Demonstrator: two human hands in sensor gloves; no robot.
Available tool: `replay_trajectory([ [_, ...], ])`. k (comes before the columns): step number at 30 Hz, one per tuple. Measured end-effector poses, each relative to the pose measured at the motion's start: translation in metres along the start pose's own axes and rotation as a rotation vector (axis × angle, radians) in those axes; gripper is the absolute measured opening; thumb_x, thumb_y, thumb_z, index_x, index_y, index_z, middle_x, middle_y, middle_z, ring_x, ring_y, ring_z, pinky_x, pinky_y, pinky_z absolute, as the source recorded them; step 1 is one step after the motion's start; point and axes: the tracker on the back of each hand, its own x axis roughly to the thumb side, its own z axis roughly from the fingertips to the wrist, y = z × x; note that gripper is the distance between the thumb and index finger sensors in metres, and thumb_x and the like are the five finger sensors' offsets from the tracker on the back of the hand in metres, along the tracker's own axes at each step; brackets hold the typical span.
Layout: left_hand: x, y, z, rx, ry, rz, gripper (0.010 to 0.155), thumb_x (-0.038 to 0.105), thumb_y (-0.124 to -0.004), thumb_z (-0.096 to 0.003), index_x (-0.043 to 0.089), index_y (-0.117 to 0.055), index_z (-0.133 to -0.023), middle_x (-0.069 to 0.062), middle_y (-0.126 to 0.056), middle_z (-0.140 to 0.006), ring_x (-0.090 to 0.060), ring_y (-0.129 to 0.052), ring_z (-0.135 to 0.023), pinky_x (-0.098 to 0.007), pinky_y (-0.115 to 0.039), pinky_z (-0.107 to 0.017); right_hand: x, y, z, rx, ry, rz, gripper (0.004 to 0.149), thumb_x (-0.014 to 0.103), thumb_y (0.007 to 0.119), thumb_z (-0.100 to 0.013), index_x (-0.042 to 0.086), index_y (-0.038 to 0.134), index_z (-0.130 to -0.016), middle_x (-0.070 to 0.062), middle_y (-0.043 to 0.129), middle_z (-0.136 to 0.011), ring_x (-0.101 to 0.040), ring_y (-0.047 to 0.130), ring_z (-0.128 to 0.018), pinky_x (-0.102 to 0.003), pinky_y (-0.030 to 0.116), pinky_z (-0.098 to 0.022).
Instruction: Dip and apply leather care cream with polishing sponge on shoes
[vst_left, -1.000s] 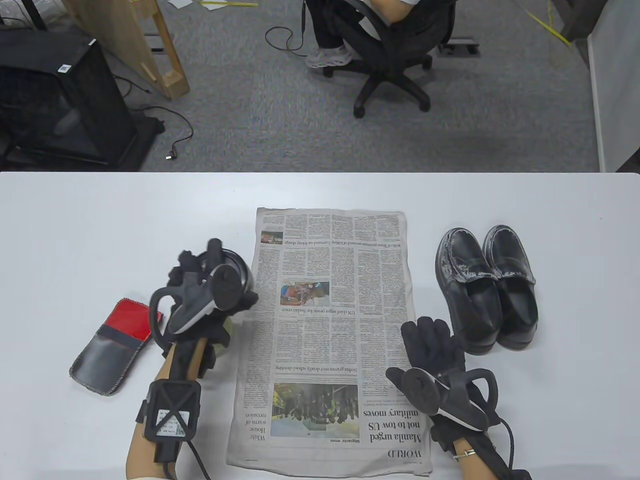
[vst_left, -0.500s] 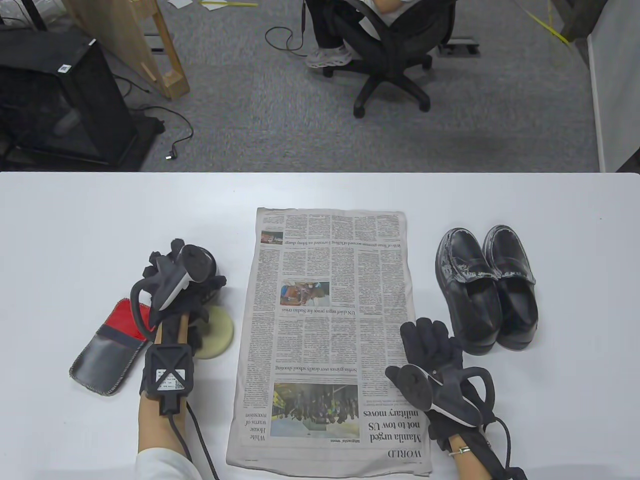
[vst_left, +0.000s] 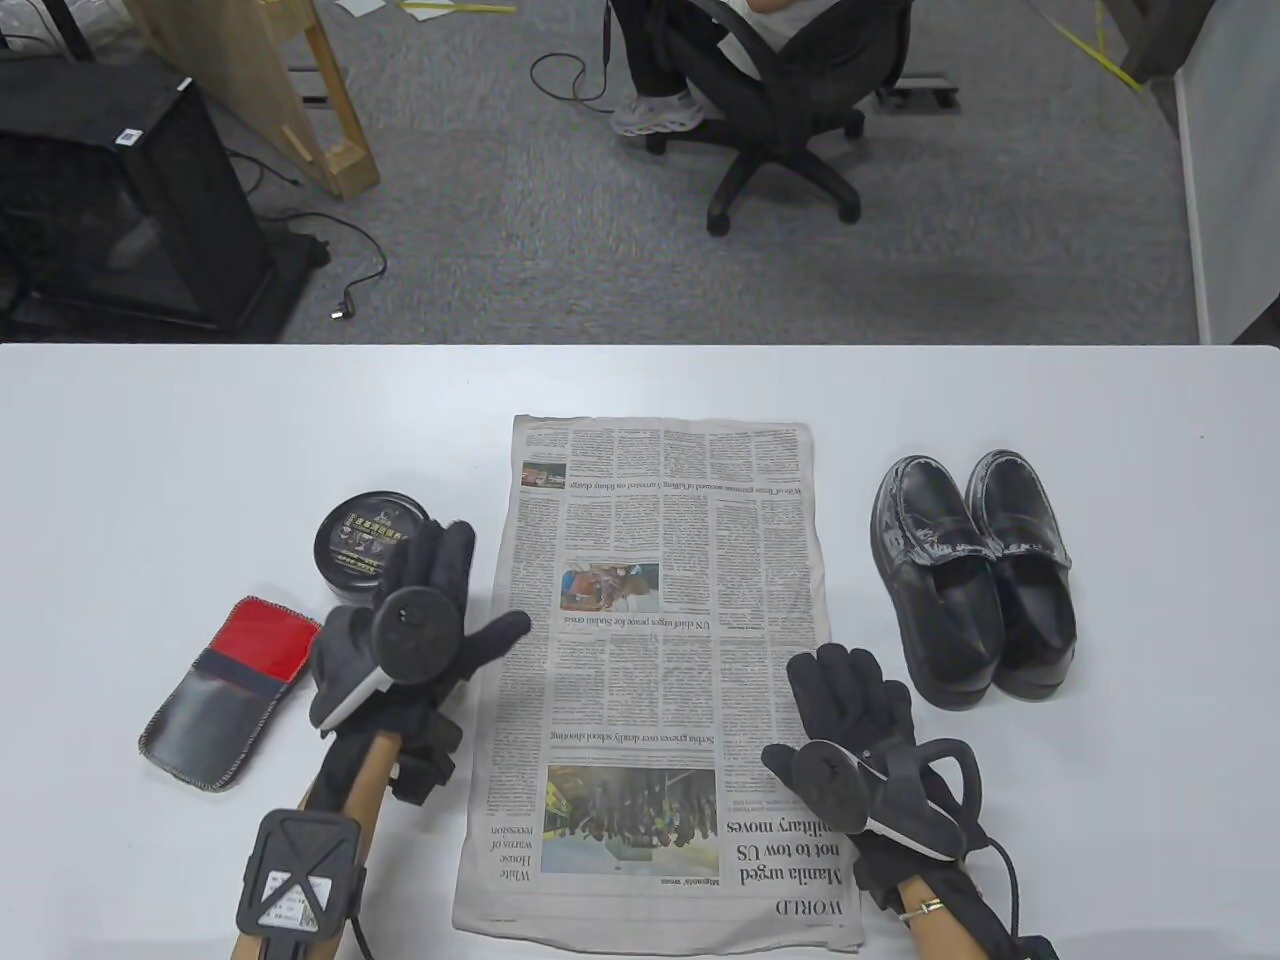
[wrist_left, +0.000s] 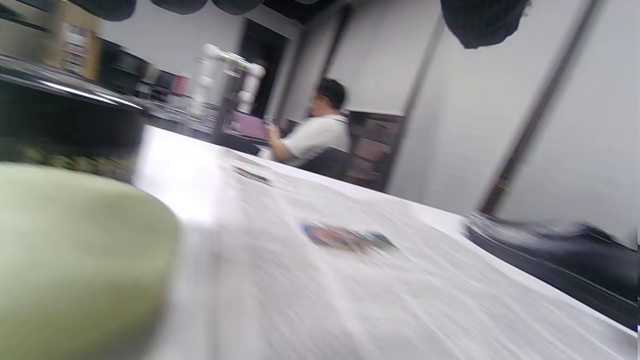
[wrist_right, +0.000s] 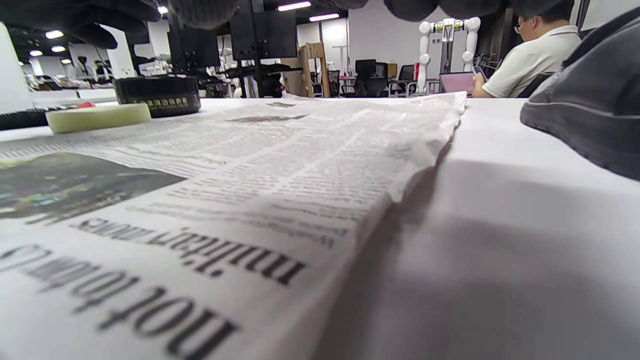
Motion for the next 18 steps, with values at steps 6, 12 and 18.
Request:
replay_trajectory([
  [6, 0.046, -0.039, 0.029, -0.123, -0.176, -0.037, 0.097, 0.067, -0.063, -0.0528, 0.012, -0.022, -0.122, -0.027, -0.027, -0.128, -0.055, -0.032, -0.113, -0.073, -0.042, -0.076, 0.002, 0.002, 0.001, 0.013, -0.042, -0.042, 0.085, 0.06, 0.05, -0.055, 0.009, 0.026, -0.119, -0.027, 0.031, -0.121, -0.057, 0.037, -0.107, -0.068, 0.046, -0.072],
  [12, 0.051, -0.063, 0.038, -0.218, -0.23, -0.076, 0.096, 0.066, -0.063, -0.0528, 0.011, -0.024, -0.121, -0.026, -0.03, -0.127, -0.055, -0.034, -0.111, -0.073, -0.042, -0.075, 0.0, 0.005, 0.0, 0.036, -0.042, -0.045, 0.085, 0.061, 0.05, -0.055, 0.011, 0.023, -0.119, -0.025, 0.028, -0.122, -0.058, 0.032, -0.108, -0.069, 0.044, -0.072],
  [18, 0.052, -0.07, 0.039, -0.256, -0.247, -0.11, 0.095, 0.065, -0.063, -0.0531, 0.01, -0.025, -0.121, -0.026, -0.031, -0.127, -0.055, -0.034, -0.111, -0.073, -0.042, -0.074, 0.001, 0.013, -0.003, 0.079, -0.039, -0.025, 0.085, 0.061, 0.05, -0.055, 0.012, 0.023, -0.119, -0.025, 0.027, -0.122, -0.059, 0.031, -0.108, -0.07, 0.044, -0.072],
])
